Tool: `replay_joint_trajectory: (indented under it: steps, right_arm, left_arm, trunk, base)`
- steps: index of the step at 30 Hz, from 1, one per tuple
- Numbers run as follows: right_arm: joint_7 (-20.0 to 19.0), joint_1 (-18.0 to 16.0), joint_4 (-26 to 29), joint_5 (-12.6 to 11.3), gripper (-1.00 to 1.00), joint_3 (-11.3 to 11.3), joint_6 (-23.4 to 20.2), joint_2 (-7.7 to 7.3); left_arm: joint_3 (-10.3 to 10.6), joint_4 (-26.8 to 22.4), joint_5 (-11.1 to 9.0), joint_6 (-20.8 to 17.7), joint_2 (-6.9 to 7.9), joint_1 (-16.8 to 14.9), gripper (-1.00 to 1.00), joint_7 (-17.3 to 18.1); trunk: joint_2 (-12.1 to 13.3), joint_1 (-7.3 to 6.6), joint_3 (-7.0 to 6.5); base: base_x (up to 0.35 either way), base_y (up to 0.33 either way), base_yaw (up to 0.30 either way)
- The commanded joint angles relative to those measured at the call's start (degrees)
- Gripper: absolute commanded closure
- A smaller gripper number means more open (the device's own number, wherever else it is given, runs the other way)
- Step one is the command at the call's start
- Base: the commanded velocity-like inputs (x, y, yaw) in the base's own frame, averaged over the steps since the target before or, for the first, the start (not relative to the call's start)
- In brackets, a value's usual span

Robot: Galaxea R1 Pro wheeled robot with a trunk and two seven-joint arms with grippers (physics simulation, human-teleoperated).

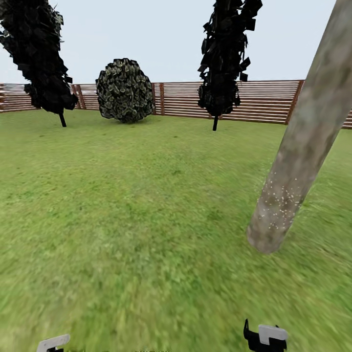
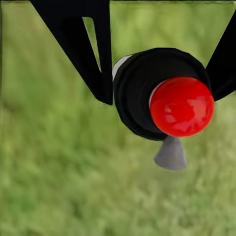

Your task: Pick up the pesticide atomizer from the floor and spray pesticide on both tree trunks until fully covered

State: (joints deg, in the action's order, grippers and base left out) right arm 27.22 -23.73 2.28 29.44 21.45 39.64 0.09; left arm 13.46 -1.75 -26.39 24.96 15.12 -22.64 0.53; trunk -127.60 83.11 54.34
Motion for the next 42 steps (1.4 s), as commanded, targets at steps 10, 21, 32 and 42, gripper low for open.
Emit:
replay_joint_trajectory:
  steps: [10,21,32,42]
  right_arm:
    - [0.0,0.0,0.0,0.0,-1.0,0.0,0.0,0.0]
    - [0.0,0.0,0.0,0.0,-1.0,0.0,0.0,0.0]
    - [0.0,0.0,0.0,0.0,-1.0,0.0,0.0,0.0]
    - [0.0,0.0,0.0,0.0,-1.0,0.0,0.0,0.0]
  left_arm:
    - [0.0,0.0,0.0,0.0,0.0,0.0,1.0,0.0]
    - [0.0,0.0,0.0,0.0,0.0,0.0,1.0,0.0]
    - [0.0,0.0,0.0,0.0,0.0,0.0,1.0,0.0]
    - [0.0,0.0,0.0,0.0,0.0,0.0,1.0,0.0]
  trunk:
    - [0.0,0.0,0.45]
    - [0.0,0.0,0.98]
    - [0.0,0.0,1.51]
    - [0.0,0.0,1.99]
  base:
    - [0.0,-0.089,0.274]
    - [0.0,0.0,0.272]
    - [0.0,0.0,0.271]
    - [-0.064,-0.053,0.271]
